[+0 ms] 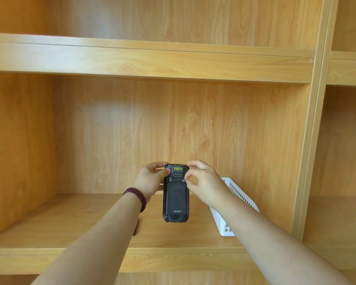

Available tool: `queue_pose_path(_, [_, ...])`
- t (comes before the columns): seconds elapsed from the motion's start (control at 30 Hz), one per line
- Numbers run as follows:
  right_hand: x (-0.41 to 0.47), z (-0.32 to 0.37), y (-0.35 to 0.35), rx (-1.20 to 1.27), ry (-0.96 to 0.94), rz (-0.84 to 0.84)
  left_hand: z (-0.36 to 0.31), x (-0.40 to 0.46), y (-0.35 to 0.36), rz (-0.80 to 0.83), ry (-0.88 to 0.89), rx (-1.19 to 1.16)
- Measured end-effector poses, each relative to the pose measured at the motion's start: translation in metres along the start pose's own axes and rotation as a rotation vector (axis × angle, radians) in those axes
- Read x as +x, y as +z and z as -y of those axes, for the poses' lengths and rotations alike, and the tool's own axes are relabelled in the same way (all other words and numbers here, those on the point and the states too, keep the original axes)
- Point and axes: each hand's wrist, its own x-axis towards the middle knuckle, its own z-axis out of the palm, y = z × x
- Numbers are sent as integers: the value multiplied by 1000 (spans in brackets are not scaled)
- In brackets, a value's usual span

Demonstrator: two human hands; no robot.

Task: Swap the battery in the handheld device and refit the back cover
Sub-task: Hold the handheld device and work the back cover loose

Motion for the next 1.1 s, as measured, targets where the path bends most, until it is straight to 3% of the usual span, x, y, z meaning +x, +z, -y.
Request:
queue_pose_path(0.37, [5, 12, -8, -444, -266, 80, 3, -2, 0, 5, -18, 5])
queue_pose_path(0.53, [4, 13, -2, -615, -301, 127, 8, -3, 0, 2, -42, -14])
queue_pose_path(1.1, [-1, 12, -4, -520, -459, -142, 0, -6, -1, 0, -18, -53])
